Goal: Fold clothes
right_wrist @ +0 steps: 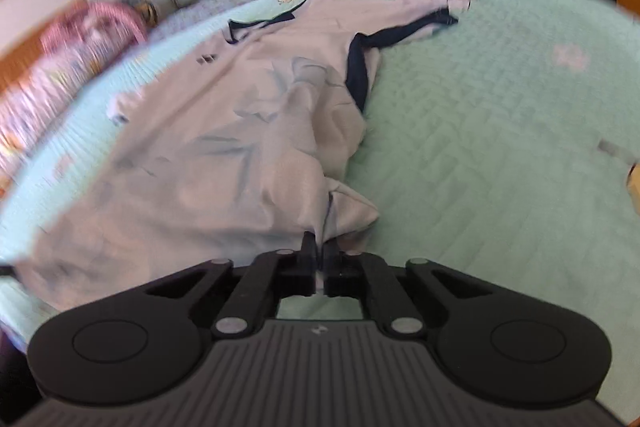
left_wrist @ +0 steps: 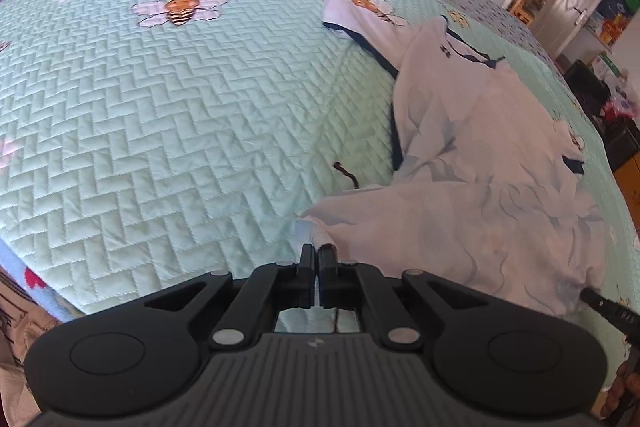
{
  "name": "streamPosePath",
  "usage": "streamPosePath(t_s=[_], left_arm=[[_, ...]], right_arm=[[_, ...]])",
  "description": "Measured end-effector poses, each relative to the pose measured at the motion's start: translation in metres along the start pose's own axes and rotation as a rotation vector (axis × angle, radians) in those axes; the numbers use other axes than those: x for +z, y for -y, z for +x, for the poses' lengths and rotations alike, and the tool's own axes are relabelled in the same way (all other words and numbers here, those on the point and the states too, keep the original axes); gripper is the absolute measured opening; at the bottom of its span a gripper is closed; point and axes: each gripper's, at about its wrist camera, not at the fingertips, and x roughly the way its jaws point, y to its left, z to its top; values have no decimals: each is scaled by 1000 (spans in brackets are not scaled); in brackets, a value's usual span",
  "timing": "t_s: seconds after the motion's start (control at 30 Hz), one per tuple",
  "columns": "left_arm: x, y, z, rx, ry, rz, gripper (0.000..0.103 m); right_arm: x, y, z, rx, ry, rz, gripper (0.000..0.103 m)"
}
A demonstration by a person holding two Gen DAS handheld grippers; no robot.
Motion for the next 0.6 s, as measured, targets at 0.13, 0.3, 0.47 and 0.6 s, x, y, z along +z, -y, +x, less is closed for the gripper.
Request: streamPosePath(t_s=[0.13,0.3,0.47,0.6], left_arm=[[6,7,0,-24,10,21,0],[8,23,2,-42,14,72,1],[0,35,8,-63,-12,120,1],[-2,42,14,-62,-9,157,1]], right_arm=[[15,33,-28,290,17,346,3],[36,45,-73,334,130,387,3],[21,65,-83,274,134,457,3],[7,81,-77,202,97,505,3]])
